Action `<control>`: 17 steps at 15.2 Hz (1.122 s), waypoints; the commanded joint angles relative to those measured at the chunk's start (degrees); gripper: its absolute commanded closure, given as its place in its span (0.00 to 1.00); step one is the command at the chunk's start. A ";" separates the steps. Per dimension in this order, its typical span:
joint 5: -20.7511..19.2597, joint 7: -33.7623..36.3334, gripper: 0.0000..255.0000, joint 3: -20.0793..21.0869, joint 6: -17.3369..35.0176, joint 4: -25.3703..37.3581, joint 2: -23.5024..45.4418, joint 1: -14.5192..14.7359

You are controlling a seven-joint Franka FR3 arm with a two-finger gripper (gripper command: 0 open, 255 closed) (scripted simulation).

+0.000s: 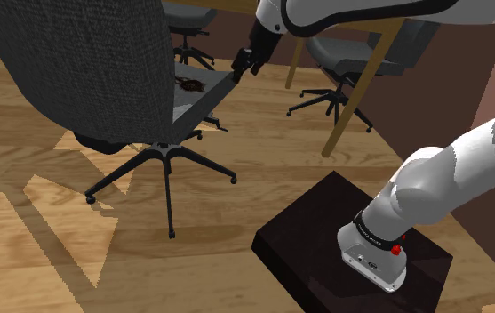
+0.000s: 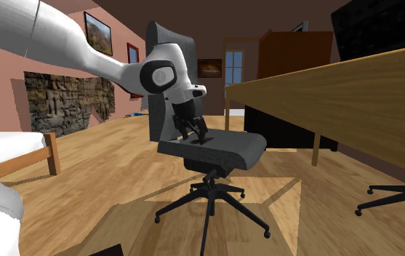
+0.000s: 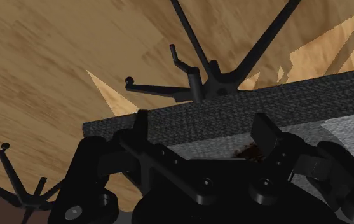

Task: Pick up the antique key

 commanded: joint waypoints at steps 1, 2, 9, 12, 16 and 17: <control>-0.41 0.06 0.00 0.77 3.13 2.19 3.44 0.30; -0.70 0.18 0.00 1.18 4.50 3.37 5.11 0.45; -4.35 1.69 0.00 3.84 12.33 13.43 17.04 1.65; -6.69 2.64 0.00 4.67 14.69 18.74 22.27 2.51; -10.05 3.88 0.00 5.27 16.80 26.52 29.13 4.16; -10.16 3.98 0.00 5.19 17.52 25.93 29.27 4.21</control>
